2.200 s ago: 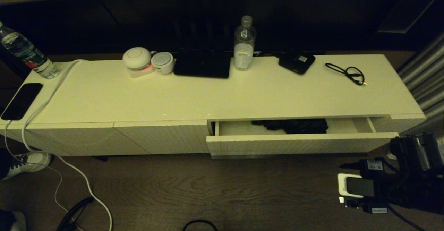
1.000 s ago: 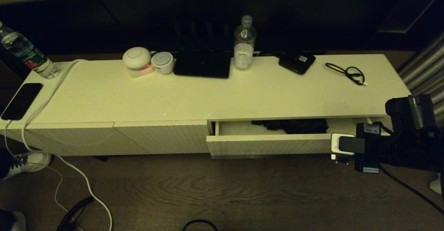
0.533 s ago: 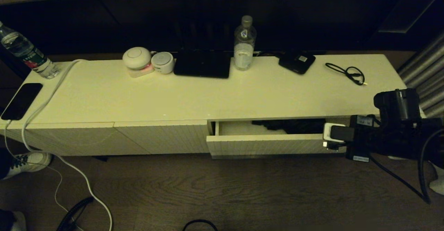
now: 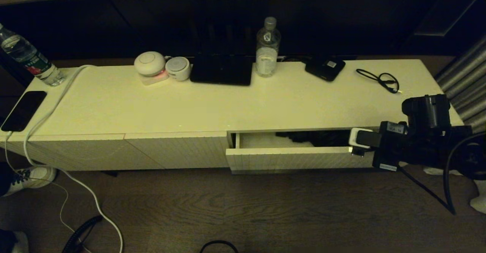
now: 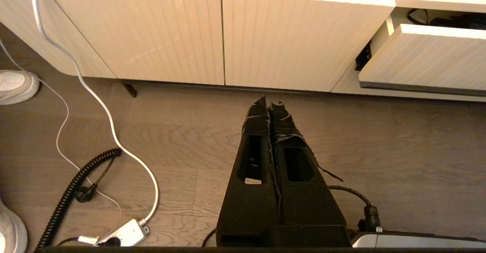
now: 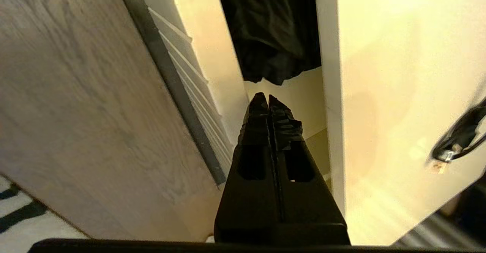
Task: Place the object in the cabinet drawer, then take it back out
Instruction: Open the drawer
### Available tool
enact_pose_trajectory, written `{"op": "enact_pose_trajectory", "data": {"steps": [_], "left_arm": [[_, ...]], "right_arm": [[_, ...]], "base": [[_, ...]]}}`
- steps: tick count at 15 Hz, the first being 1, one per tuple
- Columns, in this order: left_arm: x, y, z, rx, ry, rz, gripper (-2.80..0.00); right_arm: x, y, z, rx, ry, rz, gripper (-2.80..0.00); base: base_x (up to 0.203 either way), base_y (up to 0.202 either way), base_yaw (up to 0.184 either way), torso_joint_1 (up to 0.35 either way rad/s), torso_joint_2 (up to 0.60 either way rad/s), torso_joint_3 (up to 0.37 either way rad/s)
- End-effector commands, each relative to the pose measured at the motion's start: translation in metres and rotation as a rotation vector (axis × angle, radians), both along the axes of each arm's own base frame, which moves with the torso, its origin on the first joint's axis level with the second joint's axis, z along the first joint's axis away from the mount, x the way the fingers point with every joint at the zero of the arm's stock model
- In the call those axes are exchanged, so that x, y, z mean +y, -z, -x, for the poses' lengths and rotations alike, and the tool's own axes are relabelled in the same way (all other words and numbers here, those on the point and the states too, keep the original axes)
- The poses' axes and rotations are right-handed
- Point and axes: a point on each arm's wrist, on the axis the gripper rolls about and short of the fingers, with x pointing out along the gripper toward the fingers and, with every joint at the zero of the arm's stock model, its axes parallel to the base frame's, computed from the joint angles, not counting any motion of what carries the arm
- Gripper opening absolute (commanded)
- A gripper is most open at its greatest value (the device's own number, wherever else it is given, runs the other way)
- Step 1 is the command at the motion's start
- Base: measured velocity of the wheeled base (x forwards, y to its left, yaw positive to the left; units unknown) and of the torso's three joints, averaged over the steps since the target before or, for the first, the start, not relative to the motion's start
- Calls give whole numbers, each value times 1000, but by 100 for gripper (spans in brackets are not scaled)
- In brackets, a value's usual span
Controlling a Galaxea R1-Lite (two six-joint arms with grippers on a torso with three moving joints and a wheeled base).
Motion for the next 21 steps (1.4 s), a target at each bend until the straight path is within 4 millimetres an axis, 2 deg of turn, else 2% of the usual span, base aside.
{"op": "enact_pose_trajectory", "data": {"steps": [1,6,11,17,21], "left_arm": [[0,0,0,-2,-1,1,-280],[0,0,0,-2,-1,1,-280],[0,0,0,0,-1,1,-280],[0,0,0,-2,-1,1,-280],[0,0,0,-2,-1,1,-280]], "right_arm": [[1,4,-4,8,-3,6,-280],[2,8,-6,20,-7,6,-280],[4,0,-12,-12,-10,3,-280],[4,3,-13,4,-15,2,-280],[7,2,-22,-14,-19,3,-280]], "base": [[0,0,0,0,0,0],[0,0,0,0,0,0],[0,0,0,0,0,0],[0,0,0,0,0,0],[0,0,0,0,0,0]]}}
